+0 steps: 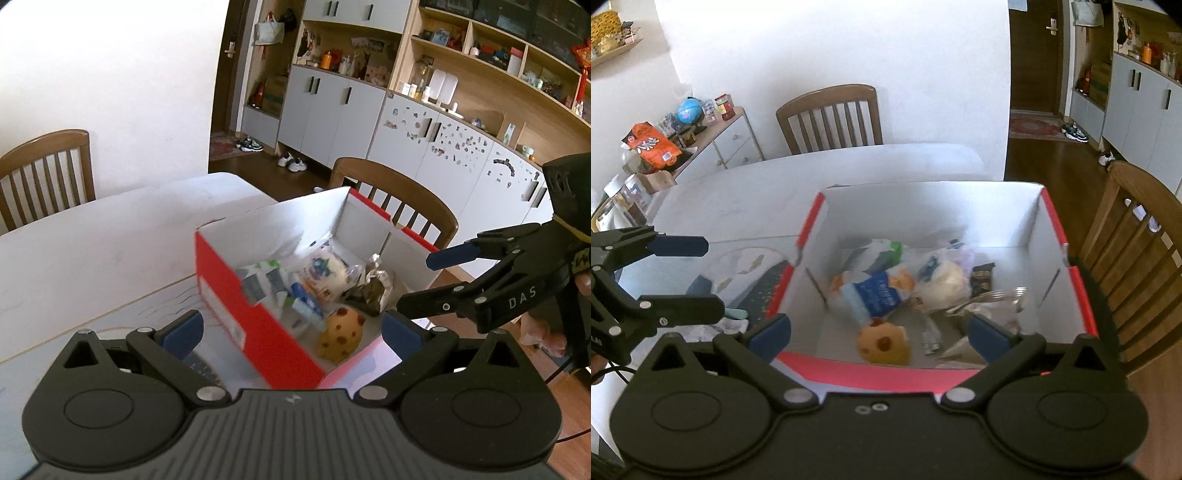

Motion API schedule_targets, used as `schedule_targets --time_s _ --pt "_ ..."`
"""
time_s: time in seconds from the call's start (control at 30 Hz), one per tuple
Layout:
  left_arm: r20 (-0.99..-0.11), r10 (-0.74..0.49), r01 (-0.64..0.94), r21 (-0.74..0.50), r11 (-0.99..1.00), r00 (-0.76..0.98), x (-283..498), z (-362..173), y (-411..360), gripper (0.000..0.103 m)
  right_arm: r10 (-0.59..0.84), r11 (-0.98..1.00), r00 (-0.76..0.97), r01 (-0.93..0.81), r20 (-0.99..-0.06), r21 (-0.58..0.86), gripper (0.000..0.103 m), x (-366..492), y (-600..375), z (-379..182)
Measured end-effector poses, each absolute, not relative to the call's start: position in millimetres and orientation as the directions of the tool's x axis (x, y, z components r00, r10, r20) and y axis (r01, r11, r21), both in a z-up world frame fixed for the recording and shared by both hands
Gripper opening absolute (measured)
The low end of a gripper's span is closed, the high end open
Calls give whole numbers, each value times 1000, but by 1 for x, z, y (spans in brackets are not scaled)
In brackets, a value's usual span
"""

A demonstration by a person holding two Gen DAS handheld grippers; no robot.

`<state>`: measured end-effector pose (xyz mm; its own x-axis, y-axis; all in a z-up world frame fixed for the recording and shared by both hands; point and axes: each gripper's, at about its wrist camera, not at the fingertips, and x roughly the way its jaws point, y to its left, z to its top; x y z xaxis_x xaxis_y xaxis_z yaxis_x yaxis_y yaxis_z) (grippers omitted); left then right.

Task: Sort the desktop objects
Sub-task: 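Withdraw both tools from the shoebox back over the table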

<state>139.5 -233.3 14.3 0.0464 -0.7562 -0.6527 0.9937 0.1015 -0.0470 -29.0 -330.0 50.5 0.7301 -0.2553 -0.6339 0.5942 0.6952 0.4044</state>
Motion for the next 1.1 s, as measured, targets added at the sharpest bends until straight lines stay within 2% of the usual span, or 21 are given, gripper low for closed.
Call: schedule_targets --time_s 0.57,1.1 --pt "-666 -745 980 -127 156 32 201 12 -151 103 -253 702 735 586 -628 403 103 31 -266 69" --pt "-688 -725 987 -105 123 17 230 -18 -116 103 -248 733 725 574 -642 365 103 79 -227 69"
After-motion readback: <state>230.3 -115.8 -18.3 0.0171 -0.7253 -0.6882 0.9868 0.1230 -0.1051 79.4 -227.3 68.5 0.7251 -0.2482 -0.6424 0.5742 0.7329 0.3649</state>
